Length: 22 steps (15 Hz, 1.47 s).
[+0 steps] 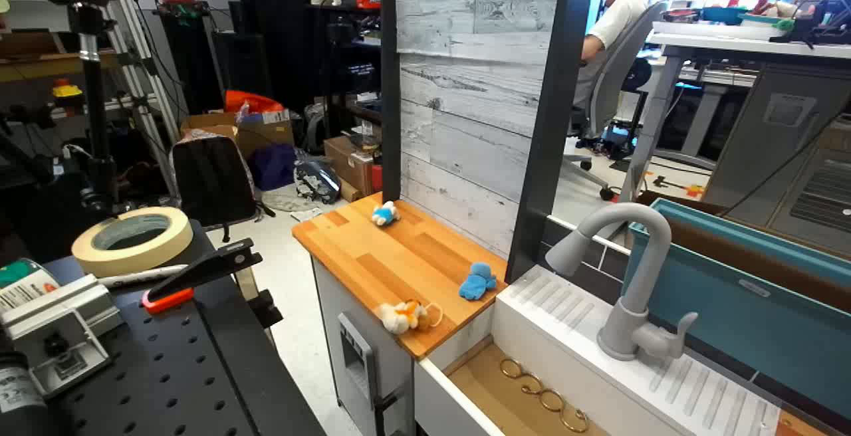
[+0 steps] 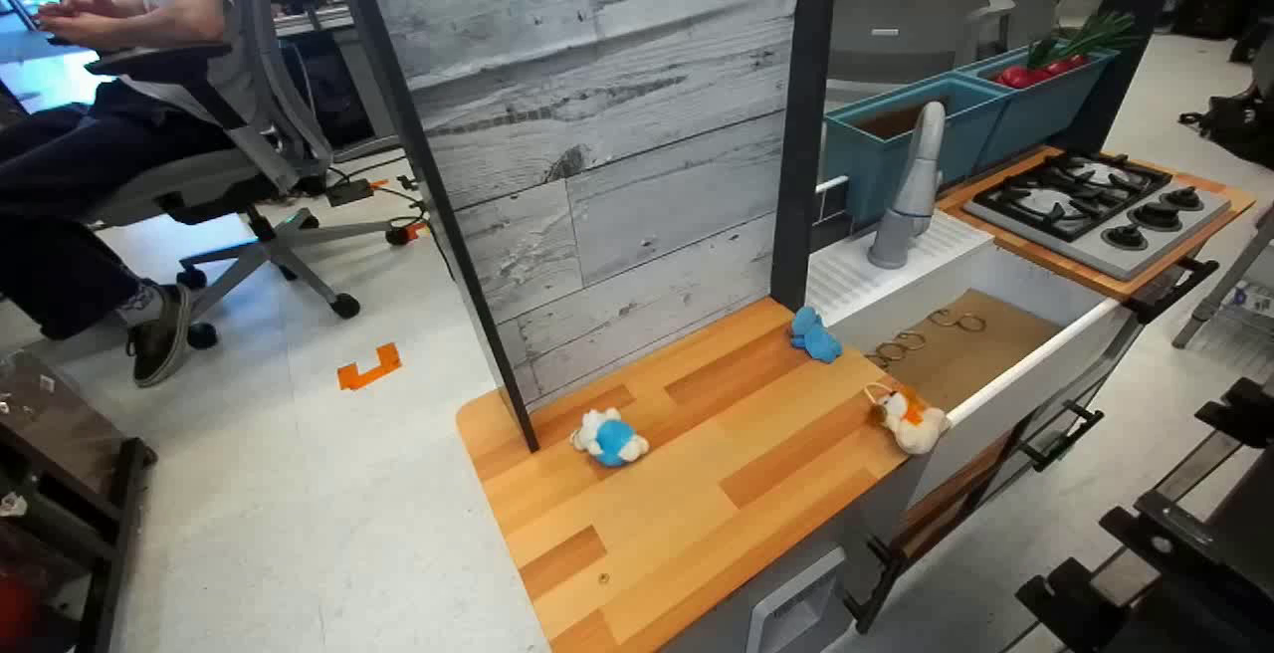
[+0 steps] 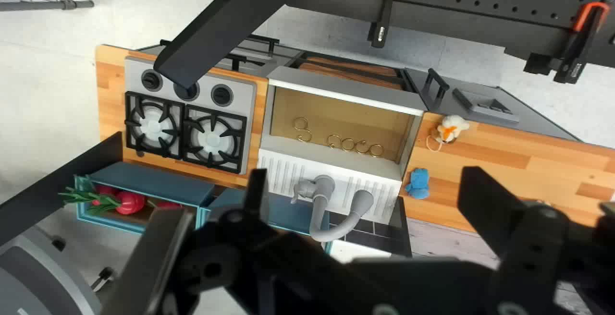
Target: Push the faucet slightly to the right.
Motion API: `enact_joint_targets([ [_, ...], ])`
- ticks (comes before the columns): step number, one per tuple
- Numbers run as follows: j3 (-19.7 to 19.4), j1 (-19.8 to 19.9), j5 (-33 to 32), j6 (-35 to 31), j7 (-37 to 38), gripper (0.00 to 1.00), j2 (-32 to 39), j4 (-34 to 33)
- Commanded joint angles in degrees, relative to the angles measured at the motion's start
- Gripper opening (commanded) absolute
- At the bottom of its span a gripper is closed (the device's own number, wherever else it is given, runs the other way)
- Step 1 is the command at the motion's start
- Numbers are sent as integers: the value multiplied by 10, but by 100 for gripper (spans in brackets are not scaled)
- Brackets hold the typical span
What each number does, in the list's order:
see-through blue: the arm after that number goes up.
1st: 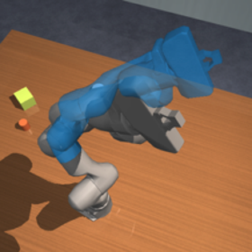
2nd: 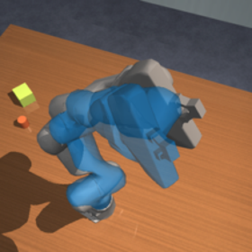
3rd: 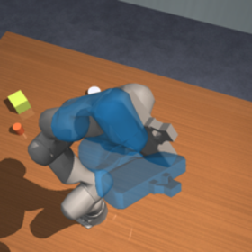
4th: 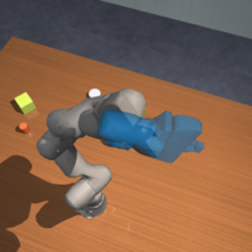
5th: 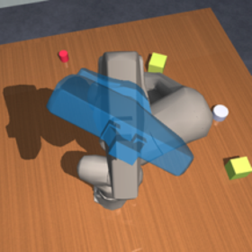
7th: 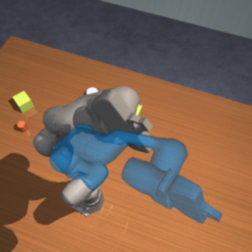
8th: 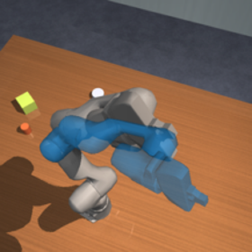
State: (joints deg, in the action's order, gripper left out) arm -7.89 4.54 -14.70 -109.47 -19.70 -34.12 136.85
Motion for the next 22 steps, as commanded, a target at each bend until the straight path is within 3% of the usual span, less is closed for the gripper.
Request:
enact_joint_targets([
  [1, -3, -4, -2, 2, 2, 100, 0, -2],
  [13, -3, -4, -2, 2, 2, 100, 0, -3],
  [22, 11, -5, -4, -76, 56, 100, 95, 12],
])
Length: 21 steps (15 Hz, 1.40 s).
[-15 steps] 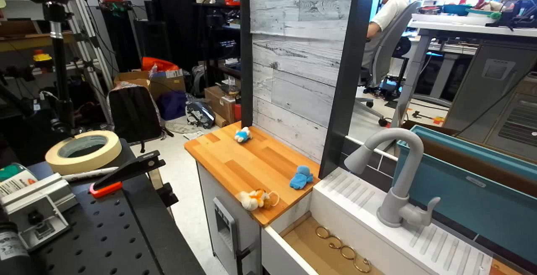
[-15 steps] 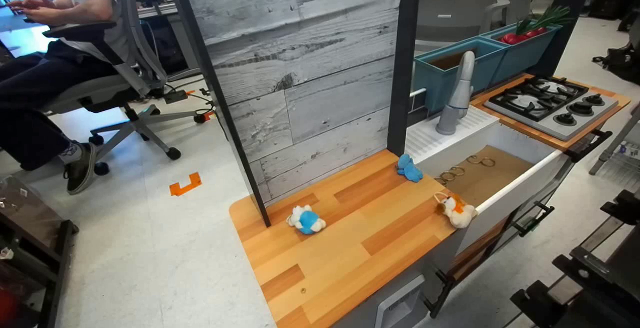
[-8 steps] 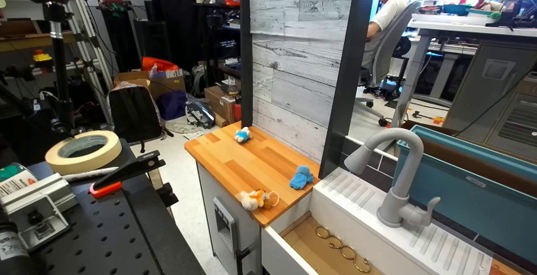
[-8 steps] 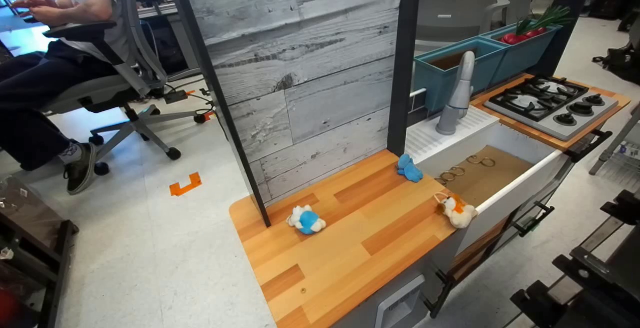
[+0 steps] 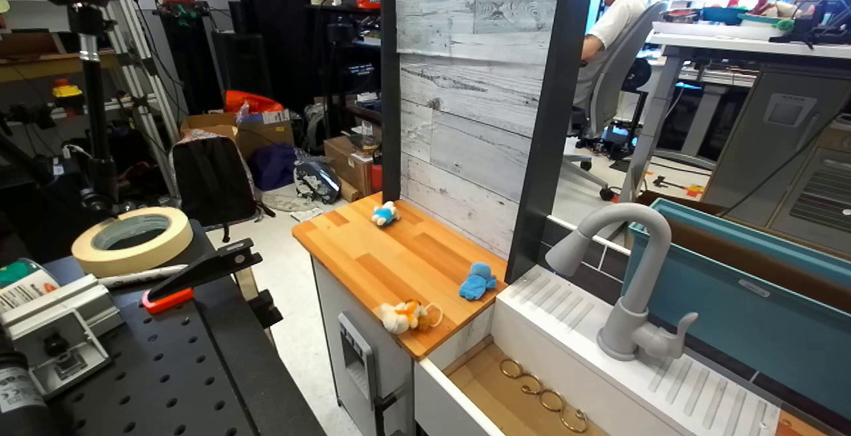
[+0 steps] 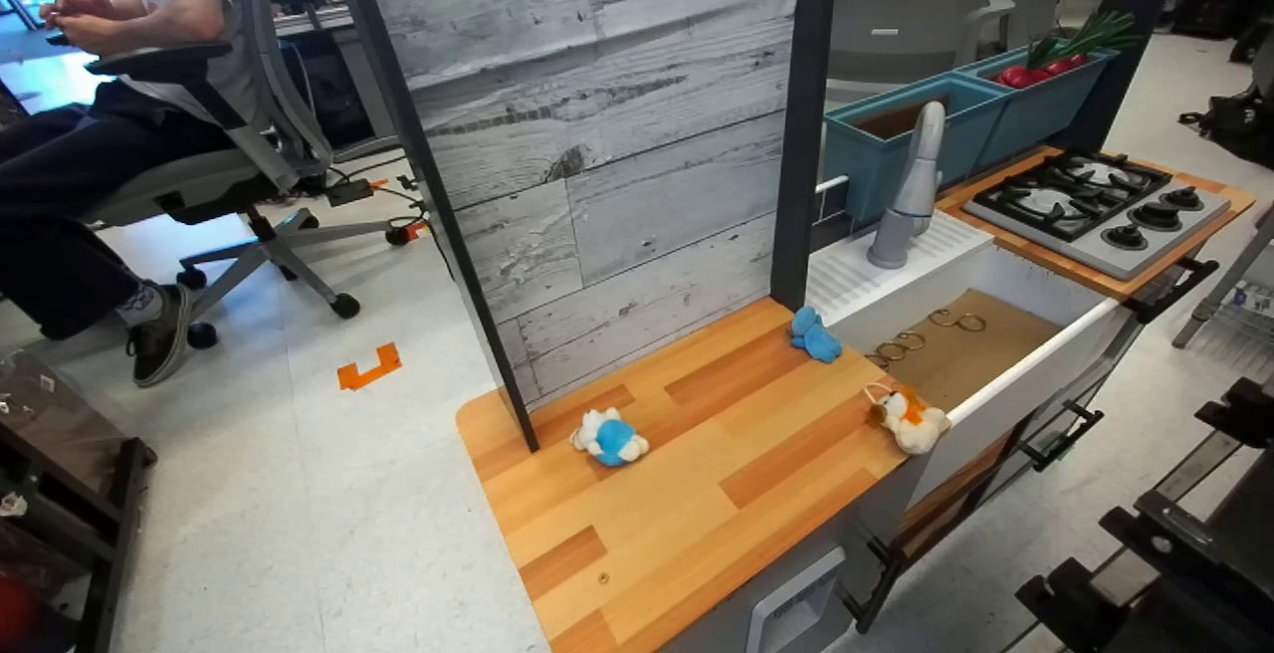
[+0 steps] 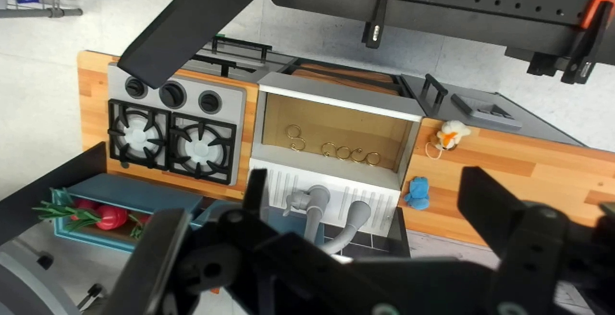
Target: Push the faucet slightly to the right.
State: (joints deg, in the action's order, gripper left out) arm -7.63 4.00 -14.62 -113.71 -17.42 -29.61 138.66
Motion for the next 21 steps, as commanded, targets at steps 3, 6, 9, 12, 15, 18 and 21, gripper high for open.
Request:
enact_joint_targets([
  [3, 23, 5, -15, -73, 78, 100, 113, -14],
  [6, 33, 5, -22, -116, 111, 100, 178, -26],
  [9, 39, 2, -17, -160, 141, 100, 239, -33],
  [12, 44, -1, -16, -208, 181, 100, 298, -43],
  [15, 45, -5, -12, -240, 219, 100, 359, -65],
  [18, 40, -11, -19, -273, 259, 100, 412, -86],
  [21, 36, -21, -12, -306, 291, 100, 462, -111],
])
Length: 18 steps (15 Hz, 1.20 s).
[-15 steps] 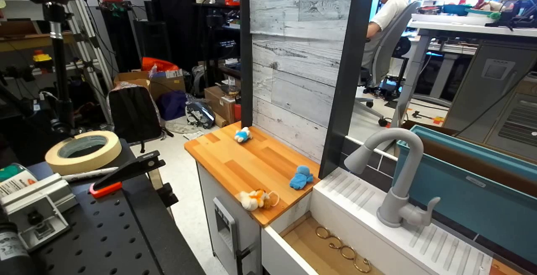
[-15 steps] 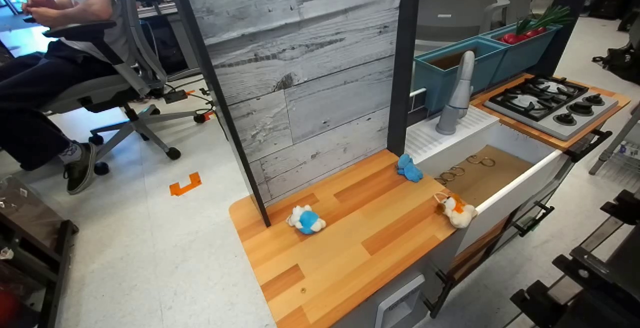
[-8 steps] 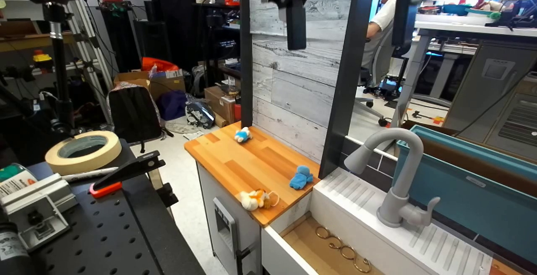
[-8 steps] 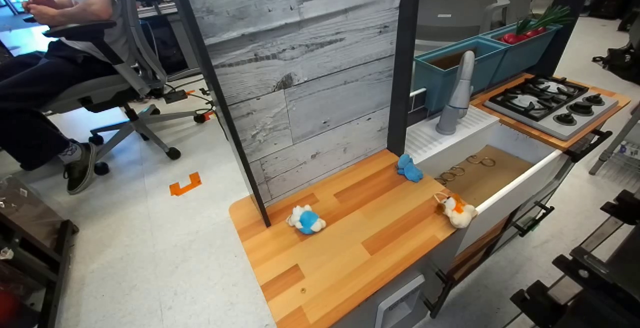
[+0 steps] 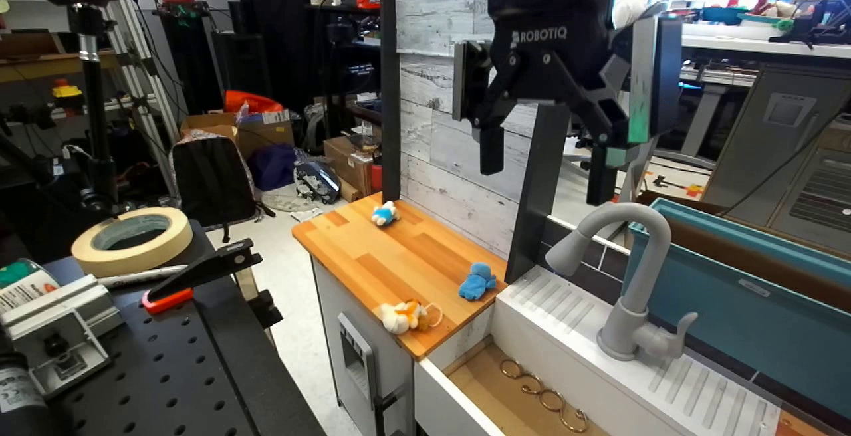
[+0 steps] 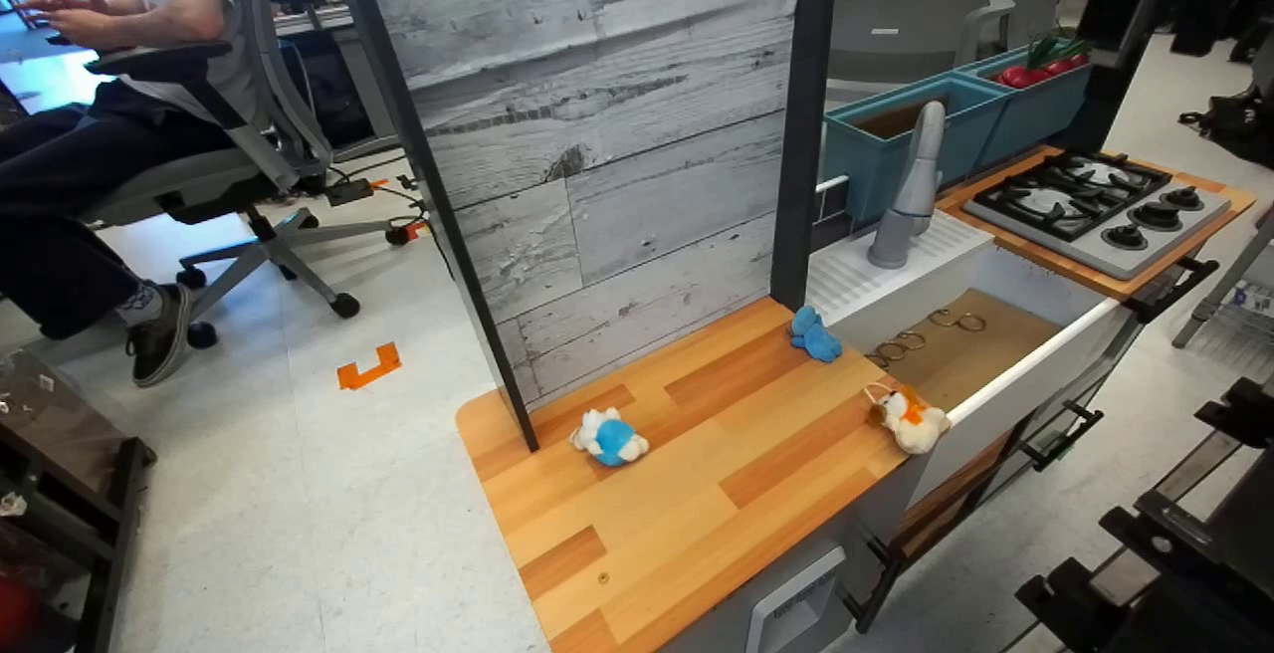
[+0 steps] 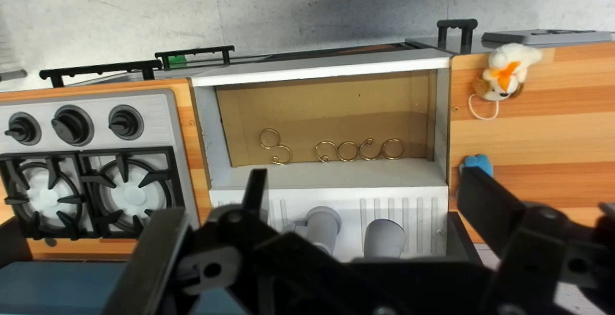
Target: Push the faucet slightly to the right.
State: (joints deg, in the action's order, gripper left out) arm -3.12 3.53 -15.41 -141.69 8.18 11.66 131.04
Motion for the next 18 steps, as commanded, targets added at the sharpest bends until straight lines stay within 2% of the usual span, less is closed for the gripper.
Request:
enact_joint_targets([
  [1, -9, -20, 4, -40, 44, 100, 66, -45],
  [7, -48, -67, -8, -110, 125, 100, 169, -113],
  [11, -63, -88, 33, -168, 165, 100, 220, -146],
  [15, -116, -144, 30, -253, 214, 100, 262, -158],
  [18, -140, -169, 62, -285, 226, 100, 286, -162],
])
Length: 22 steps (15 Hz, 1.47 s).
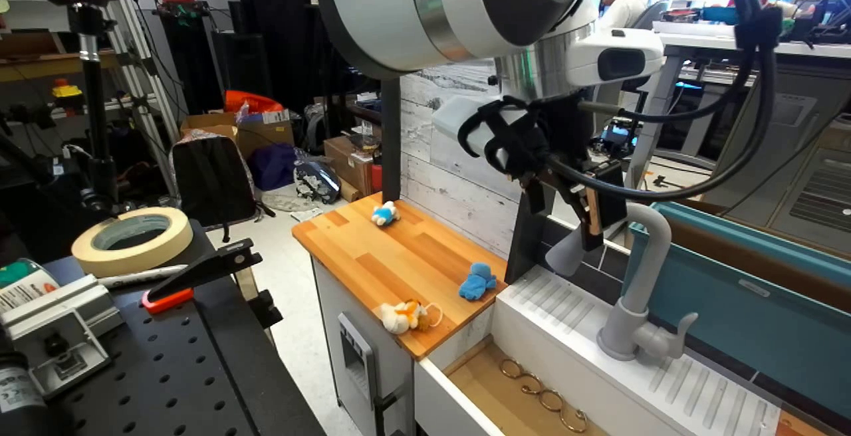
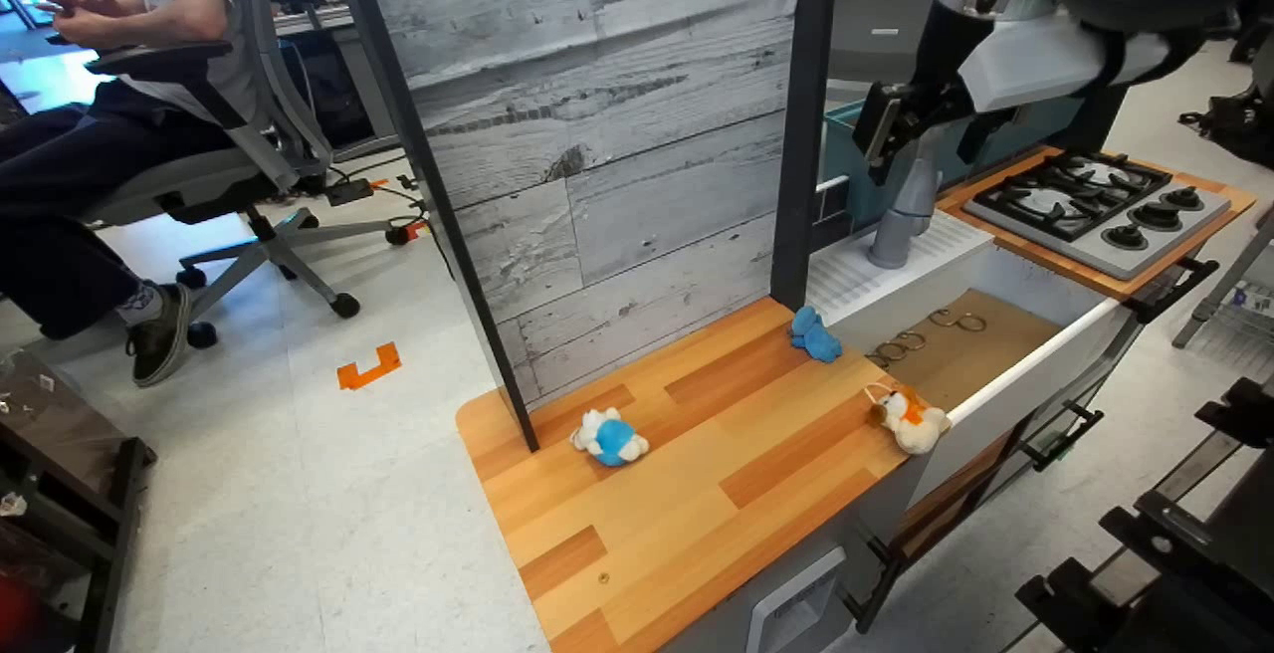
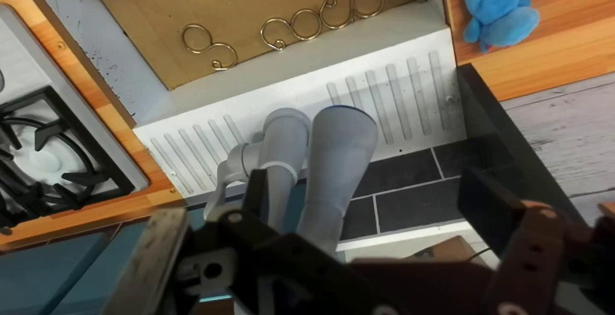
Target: Push the faucet slightly to the right.
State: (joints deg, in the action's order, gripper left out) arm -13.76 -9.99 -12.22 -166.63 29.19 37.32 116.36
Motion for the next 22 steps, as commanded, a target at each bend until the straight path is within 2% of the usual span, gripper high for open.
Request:
enact_joint_targets([
  [1, -42, -41, 40, -42, 12, 100, 37, -15],
  [9, -100, -98, 79, -93, -4, 100, 62, 13],
  [15, -116, -120, 92, -96, -12, 100, 77, 19],
  [16, -122, -126, 91, -99, -12, 84, 79, 20],
  [18, -139, -140, 92, -111, -12, 65, 85, 22],
  [22, -172, -168, 104, -128, -14, 34, 96, 30],
])
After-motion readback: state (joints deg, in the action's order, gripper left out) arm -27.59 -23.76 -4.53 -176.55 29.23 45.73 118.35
